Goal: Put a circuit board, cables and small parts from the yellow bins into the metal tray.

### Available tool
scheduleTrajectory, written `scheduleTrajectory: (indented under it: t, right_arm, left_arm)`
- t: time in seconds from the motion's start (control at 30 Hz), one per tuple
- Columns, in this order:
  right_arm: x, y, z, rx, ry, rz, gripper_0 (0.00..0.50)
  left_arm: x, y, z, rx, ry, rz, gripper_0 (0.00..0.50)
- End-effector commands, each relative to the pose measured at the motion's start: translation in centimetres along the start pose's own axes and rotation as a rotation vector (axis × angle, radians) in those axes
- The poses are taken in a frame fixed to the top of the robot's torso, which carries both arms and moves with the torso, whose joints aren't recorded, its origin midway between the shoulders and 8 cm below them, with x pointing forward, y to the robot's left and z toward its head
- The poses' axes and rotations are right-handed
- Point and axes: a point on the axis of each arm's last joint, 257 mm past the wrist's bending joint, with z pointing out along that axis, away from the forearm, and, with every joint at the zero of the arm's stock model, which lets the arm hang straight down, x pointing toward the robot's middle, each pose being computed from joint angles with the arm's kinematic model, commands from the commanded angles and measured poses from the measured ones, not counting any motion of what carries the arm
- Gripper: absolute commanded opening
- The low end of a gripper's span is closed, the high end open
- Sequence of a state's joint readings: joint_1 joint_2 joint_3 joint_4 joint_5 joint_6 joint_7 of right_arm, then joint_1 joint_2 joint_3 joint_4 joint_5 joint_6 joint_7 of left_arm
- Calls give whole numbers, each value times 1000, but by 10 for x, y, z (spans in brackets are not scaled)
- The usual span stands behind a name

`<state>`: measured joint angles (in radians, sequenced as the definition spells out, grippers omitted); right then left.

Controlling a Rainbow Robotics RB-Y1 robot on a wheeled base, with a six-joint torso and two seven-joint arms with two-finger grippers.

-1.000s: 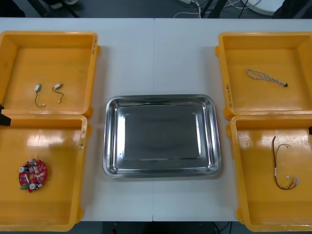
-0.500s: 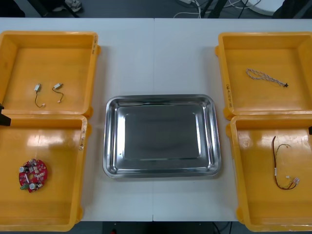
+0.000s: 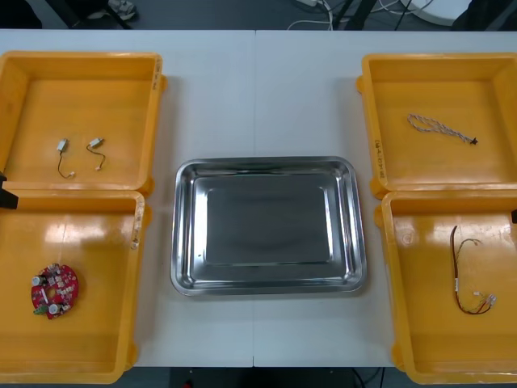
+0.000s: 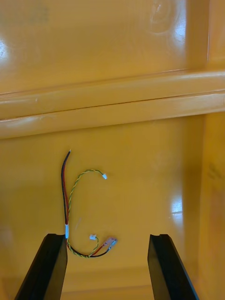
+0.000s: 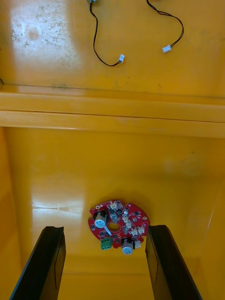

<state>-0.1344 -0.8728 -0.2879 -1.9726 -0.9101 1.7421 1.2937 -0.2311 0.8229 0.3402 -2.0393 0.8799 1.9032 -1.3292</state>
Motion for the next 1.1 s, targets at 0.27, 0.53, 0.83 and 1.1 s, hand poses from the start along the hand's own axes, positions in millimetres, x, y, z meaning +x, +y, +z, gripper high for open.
scheduleTrajectory:
  t: [0.27,0.53,0.83,1.1]
  right_arm:
    - [-12,-8,-13,42,-22,-47,500]
    - [-12,-8,-13,42,-22,-47,500]
    - [-12,-8,-13,42,-22,-47,500]
    - [-12,-8,-13,42,-22,-47,500]
  left_arm:
    - [-24,4,-25,-35,-76,108,500]
    - [-24,4,-25,-35,-76,108,500]
    - [-24,4,-25,-35,-76,108,500]
    - [-24,4,-25,-35,-76,108,500]
